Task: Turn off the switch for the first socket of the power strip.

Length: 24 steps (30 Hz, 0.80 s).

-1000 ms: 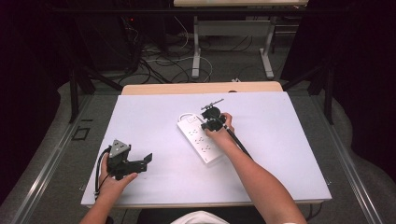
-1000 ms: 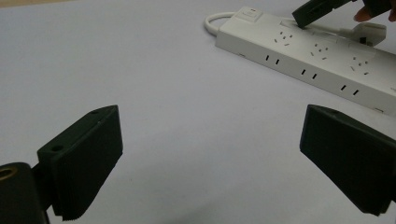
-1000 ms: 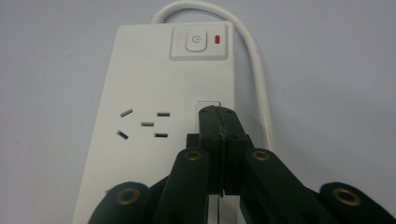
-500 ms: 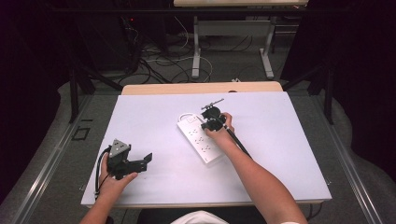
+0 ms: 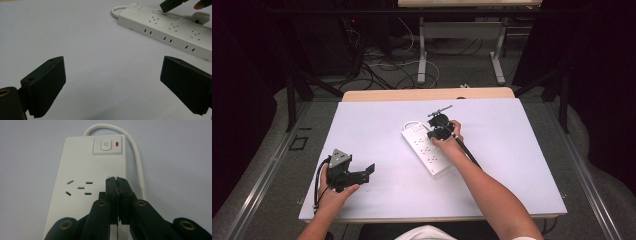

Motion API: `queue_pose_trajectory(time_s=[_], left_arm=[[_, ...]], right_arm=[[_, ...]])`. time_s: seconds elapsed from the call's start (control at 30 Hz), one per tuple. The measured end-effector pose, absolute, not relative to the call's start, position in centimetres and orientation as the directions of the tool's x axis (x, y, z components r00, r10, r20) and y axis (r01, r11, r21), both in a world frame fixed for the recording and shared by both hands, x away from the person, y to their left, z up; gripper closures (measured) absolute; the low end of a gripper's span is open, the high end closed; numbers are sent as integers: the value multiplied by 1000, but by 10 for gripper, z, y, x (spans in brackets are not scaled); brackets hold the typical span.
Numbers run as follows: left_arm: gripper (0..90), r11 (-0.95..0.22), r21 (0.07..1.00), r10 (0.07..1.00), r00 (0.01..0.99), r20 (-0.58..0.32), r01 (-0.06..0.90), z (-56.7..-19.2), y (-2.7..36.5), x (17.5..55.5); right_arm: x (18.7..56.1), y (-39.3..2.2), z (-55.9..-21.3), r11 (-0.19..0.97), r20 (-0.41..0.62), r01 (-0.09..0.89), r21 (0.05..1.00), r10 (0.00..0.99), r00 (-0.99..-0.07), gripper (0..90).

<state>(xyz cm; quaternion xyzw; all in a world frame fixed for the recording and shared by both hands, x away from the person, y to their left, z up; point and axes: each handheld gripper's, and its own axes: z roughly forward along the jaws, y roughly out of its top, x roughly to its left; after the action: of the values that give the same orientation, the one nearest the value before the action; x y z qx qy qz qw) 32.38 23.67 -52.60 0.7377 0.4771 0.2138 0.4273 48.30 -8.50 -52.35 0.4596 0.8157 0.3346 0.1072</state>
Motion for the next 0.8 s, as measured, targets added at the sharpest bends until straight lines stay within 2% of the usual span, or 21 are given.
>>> queue_pose_trajectory(time_s=[0.47,0.8], left_arm=[[61,-180,833,886,453,-93,522,-526,237,324],[61,-182,832,885,456,-93,524,-526,236,323]], right_arm=[[479,-86,-518,363,127,661,657,811,-571,871],[472,-85,-511,365,125,643,673,801,-586,822]])
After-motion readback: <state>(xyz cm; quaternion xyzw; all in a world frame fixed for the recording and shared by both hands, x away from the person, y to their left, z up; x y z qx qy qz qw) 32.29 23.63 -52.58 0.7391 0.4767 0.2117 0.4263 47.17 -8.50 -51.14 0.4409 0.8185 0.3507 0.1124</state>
